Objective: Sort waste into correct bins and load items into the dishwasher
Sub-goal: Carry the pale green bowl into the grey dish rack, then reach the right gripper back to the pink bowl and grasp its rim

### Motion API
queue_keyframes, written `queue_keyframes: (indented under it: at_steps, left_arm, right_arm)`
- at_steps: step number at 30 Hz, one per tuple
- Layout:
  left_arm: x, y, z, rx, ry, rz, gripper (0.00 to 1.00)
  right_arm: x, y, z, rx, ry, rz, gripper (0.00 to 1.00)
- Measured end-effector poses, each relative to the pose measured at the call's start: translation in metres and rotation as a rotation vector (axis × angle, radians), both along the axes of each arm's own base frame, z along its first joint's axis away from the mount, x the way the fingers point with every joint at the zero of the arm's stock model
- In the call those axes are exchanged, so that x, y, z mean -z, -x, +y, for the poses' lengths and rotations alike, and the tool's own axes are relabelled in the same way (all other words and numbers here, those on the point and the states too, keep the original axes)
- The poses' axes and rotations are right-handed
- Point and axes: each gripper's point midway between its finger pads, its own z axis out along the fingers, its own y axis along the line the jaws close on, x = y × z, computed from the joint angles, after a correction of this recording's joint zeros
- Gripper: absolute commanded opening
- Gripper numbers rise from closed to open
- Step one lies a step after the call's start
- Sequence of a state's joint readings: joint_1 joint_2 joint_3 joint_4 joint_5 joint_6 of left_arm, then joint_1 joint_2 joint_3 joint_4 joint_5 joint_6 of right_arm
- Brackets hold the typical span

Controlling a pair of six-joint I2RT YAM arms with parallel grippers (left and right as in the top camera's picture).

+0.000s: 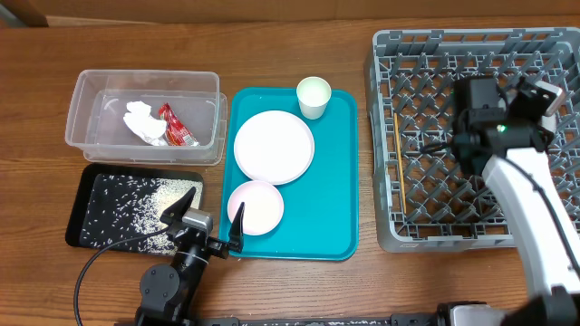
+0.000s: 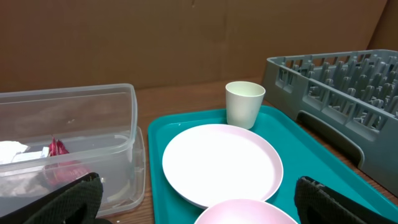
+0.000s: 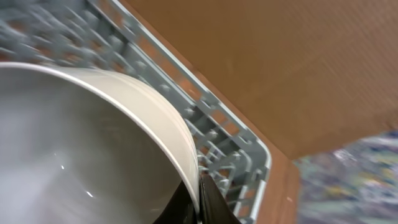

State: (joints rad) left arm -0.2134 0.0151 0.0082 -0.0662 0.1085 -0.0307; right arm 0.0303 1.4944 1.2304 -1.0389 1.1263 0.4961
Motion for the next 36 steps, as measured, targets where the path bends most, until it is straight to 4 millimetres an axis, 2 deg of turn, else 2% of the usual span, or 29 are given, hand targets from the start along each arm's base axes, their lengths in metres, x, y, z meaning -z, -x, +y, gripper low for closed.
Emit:
queue_keyframes:
  at_steps: [4, 7, 11, 15, 18, 21, 23, 27, 30, 32, 34, 36]
  left_arm:
    - [0.000, 0.000, 0.000, 0.000, 0.000, 0.000, 1.00]
    - [0.000, 0.000, 0.000, 0.000, 0.000, 0.000, 1.00]
    - [0.000, 0.000, 0.000, 0.000, 0.000, 0.000, 1.00]
    - [0.000, 0.000, 0.000, 0.000, 0.000, 0.000, 1.00]
    - [0.000, 0.000, 0.000, 0.000, 0.000, 0.000, 1.00]
    - [0.000, 0.000, 0.000, 0.000, 0.000, 0.000, 1.00]
    - [0.000, 0.000, 0.000, 0.000, 0.000, 0.000, 1.00]
    - [0.000, 0.000, 0.000, 0.000, 0.000, 0.000, 1.00]
    - [0.000, 0.000, 0.000, 0.000, 0.000, 0.000, 1.00]
    - [0.000, 0.000, 0.000, 0.000, 0.000, 0.000, 1.00]
    - [0.000, 0.000, 0.000, 0.000, 0.000, 0.000, 1.00]
    - [0.000, 0.000, 0.000, 0.000, 0.000, 0.000, 1.00]
  right_arm:
    - [0.025, 0.001, -0.021, 0.069, 0.007, 0.092, 0.04]
    - [0.044, 0.000, -0.027, 0.089, 0.005, 0.152, 0.04]
    - [0.058, -0.006, -0.025, 0.082, 0.024, 0.199, 0.04]
    - [0.058, -0.012, -0.007, 0.024, 0.061, 0.241, 0.06]
    - [0.059, -0.018, 0.012, -0.036, 0.072, 0.260, 0.20]
    - [0.068, -0.022, 0.030, -0.093, 0.047, 0.301, 0.31]
    - [0.074, -0.021, 0.036, -0.111, 0.032, 0.328, 0.43]
    - [0.083, -0.015, 0.046, -0.137, -0.027, 0.383, 0.47]
    - [0.084, -0.020, 0.069, -0.191, -0.126, 0.383, 0.49]
    - [0.080, -0.028, 0.095, -0.254, -0.224, 0.345, 0.51]
    - [0.073, -0.037, 0.134, -0.361, -0.366, 0.308, 0.51]
    - [0.064, -0.043, 0.187, -0.509, -0.553, 0.270, 0.50]
